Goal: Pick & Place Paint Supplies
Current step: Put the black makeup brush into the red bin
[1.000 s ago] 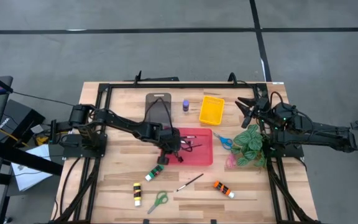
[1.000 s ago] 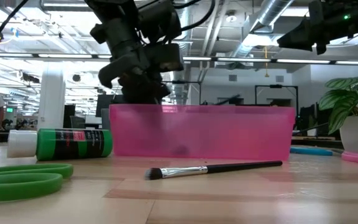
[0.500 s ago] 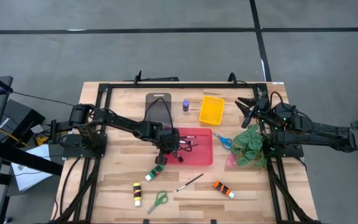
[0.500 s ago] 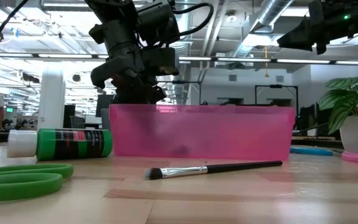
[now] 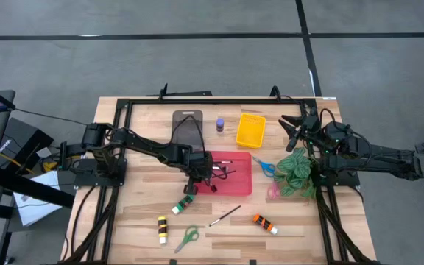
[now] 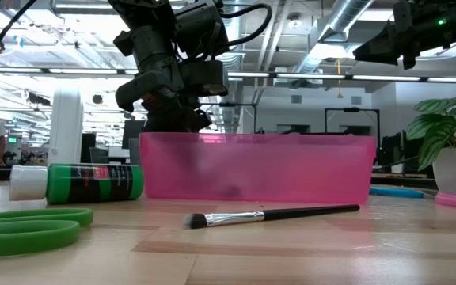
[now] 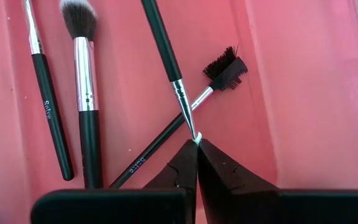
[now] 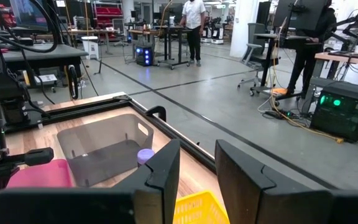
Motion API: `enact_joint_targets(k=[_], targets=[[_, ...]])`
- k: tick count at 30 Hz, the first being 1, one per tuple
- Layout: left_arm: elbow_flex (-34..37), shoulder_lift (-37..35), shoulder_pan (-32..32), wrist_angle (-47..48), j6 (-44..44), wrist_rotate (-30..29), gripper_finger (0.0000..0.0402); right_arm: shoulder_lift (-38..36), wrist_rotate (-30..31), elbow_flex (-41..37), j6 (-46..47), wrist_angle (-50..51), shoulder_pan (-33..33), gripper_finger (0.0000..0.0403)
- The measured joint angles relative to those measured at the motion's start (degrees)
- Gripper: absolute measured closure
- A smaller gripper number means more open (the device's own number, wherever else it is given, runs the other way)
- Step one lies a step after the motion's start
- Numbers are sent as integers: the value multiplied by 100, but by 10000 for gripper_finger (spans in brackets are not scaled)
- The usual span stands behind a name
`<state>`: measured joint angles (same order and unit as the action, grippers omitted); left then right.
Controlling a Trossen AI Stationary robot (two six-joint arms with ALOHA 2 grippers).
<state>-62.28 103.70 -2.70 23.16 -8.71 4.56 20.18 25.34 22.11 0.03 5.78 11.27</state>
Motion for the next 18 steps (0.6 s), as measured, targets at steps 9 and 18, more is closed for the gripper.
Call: enact_joint_targets(k=[9,18], targets=[[0,-4,0,-7,61,-6,401,0,-2,0,0,4,0,305],[0,-4,15,-9,66,-15,398,0,-2,0,0,4,0,305]])
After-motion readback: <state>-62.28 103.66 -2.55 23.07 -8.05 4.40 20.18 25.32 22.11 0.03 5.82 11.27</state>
